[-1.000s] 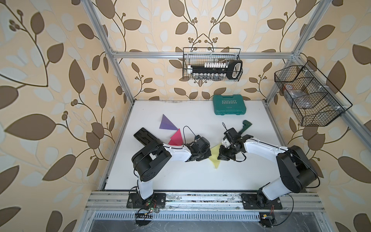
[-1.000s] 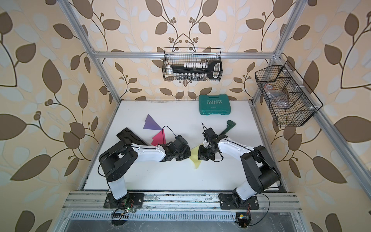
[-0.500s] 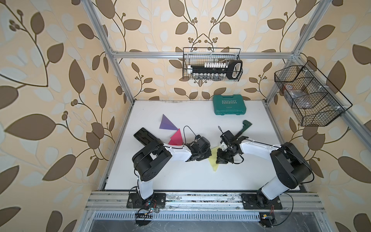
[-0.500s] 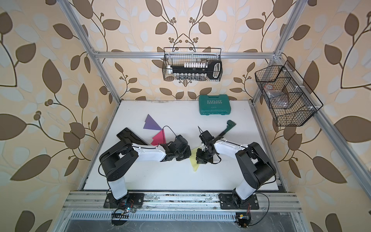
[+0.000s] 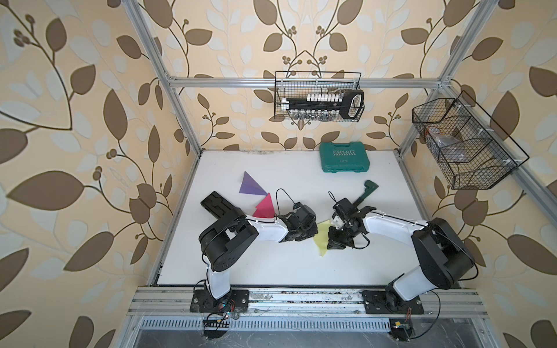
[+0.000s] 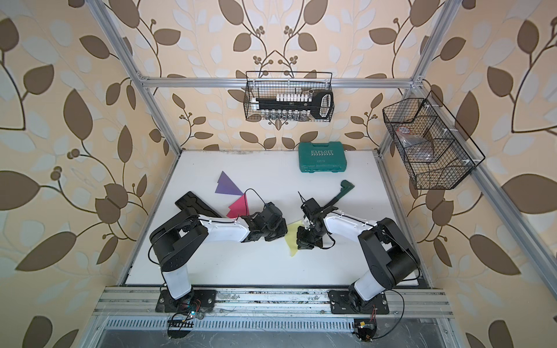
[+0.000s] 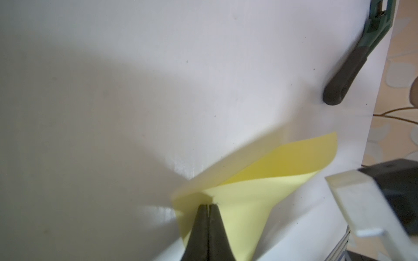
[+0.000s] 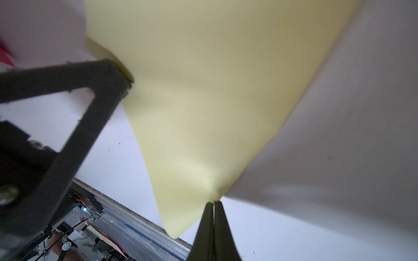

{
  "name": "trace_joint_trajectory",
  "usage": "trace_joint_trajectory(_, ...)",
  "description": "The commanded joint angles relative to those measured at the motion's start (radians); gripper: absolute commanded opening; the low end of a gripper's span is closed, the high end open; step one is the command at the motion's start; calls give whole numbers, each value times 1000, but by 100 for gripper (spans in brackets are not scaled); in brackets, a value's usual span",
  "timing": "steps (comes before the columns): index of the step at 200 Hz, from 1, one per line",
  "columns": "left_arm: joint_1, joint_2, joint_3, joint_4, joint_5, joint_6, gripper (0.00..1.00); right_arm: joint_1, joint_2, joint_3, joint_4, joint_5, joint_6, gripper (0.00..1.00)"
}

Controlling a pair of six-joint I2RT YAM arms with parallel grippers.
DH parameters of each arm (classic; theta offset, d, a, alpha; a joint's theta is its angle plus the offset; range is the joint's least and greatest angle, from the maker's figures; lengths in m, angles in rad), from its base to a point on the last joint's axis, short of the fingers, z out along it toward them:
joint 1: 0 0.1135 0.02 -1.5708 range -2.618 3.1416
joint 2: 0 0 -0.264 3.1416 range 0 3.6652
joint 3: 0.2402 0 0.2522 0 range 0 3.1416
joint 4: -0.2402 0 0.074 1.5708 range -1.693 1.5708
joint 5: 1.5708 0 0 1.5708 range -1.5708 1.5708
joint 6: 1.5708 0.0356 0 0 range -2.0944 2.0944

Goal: Fold the square paper diagonally
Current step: Fold the paper at the center of the board.

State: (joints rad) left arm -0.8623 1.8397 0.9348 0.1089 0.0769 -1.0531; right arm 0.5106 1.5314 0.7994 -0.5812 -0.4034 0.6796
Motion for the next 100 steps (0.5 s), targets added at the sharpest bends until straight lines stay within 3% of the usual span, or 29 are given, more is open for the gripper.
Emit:
trace_joint_trajectory(1, 11, 29, -10, -97, -9, 18, 0, 6, -57, 41, -1, -1, 42, 0)
trace_joint_trajectory(100, 11, 32, -3, -81, 0, 2, 0, 33, 69, 51, 46, -51, 38, 0)
